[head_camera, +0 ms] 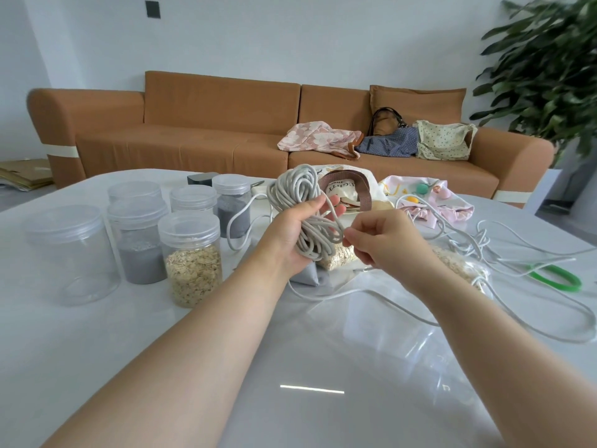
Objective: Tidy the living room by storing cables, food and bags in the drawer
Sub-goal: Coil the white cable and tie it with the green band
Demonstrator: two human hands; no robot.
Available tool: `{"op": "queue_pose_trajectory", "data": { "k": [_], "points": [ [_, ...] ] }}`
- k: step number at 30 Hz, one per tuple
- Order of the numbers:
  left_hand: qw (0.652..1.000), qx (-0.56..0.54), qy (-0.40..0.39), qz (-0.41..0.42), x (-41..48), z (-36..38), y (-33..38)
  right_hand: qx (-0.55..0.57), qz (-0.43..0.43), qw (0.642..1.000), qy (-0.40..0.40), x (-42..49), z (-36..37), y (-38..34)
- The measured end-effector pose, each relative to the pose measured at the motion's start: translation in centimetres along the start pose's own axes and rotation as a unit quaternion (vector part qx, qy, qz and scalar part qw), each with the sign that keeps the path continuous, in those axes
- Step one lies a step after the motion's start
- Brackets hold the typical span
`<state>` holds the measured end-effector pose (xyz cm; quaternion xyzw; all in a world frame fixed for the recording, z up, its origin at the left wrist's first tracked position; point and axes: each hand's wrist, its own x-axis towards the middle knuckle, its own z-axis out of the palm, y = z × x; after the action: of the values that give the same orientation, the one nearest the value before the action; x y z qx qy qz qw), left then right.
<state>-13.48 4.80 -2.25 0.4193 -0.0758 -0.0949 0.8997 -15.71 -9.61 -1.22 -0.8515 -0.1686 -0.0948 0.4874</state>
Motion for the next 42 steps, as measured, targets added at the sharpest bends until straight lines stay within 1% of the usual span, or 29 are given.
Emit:
{"op": "queue_pose_trajectory", "data": {
  "k": [4,7,10,12,15,16,18,19,20,21,23,25,26,27,29,32,34,35,38,40,42],
  "points": [
    [0.996,-0.083,-0.034,-0.008,-0.4,0.3,0.1,-0.031,0.016,0.999,-0.028,-0.2,0.1,0.1],
    [0.996,-0.079,-0.050,0.004,-0.4,0.2,0.1,-0.029,0.036,0.998,-0.041,-0.4,0.2,0.4],
    [0.995,-0.075,-0.061,0.017,-0.2,0.0,0.4,-0.049,0.028,0.998,-0.033,-0.2,0.4,0.3],
    [0.995,-0.070,-0.058,0.029,-0.1,-0.3,0.8,-0.048,0.015,0.999,-0.007,-0.2,0.6,0.2],
    [0.995,-0.078,-0.038,0.052,0.1,-0.9,1.4,-0.061,-0.015,0.995,0.079,-0.1,0.6,0.0],
    [0.995,-0.082,-0.023,0.059,0.2,-1.1,1.6,-0.066,-0.010,0.992,0.109,-0.1,0.3,0.0],
    [0.993,-0.098,0.011,0.072,0.3,-1.6,1.8,-0.082,0.038,0.985,0.150,0.2,-0.4,-0.1],
    [0.990,-0.110,0.023,0.080,0.3,-1.8,1.9,-0.084,0.078,0.983,0.142,0.4,-0.8,-0.2],
    [0.988,-0.125,0.032,0.087,0.3,-2.0,1.9,-0.075,0.123,0.983,0.111,0.5,-1.1,-0.2],
    [0.986,-0.137,0.039,0.092,0.4,-2.2,1.9,-0.053,0.169,0.982,0.062,0.5,-1.1,-0.2],
    [0.982,-0.161,0.037,0.094,0.3,-2.4,2.0,0.006,0.252,0.967,-0.044,0.4,-1.0,-0.1],
    [0.977,-0.188,0.011,0.097,0.3,-2.6,2.1,0.081,0.300,0.945,-0.105,0.3,-0.7,0.3],
    [0.975,-0.199,-0.007,0.096,0.3,-2.6,2.1,0.119,0.309,0.937,-0.112,0.2,-0.6,0.4],
    [0.974,-0.206,-0.027,0.095,0.2,-2.6,2.1,0.158,0.307,0.933,-0.104,0.3,-0.5,0.5],
    [0.970,-0.216,-0.065,0.090,0.0,-2.4,2.1,0.226,0.280,0.931,-0.061,0.5,-0.3,0.6],
    [0.971,-0.191,-0.135,0.053,0.2,-2.5,1.7,0.255,0.231,0.939,0.011,0.7,-0.2,0.4],
    [0.977,-0.147,-0.153,0.011,0.2,-2.3,1.6,0.269,0.199,0.941,0.053,0.8,-0.3,0.3],
    [0.983,-0.114,-0.142,-0.014,0.1,-2.1,1.6,0.272,0.181,0.942,0.074,0.8,-0.4,0.3],
    [0.995,0.010,-0.073,-0.068,-0.2,-1.3,1.4,0.261,0.131,0.949,0.116,0.7,-0.7,0.3],
    [0.993,0.054,-0.034,-0.098,-0.2,-0.9,1.2,0.251,0.109,0.954,0.118,0.6,-0.9,0.2],
    [0.989,0.088,-0.005,-0.116,0.0,-0.9,1.2,0.255,0.094,0.957,0.104,0.5,-1.1,0.1]
  ]
}}
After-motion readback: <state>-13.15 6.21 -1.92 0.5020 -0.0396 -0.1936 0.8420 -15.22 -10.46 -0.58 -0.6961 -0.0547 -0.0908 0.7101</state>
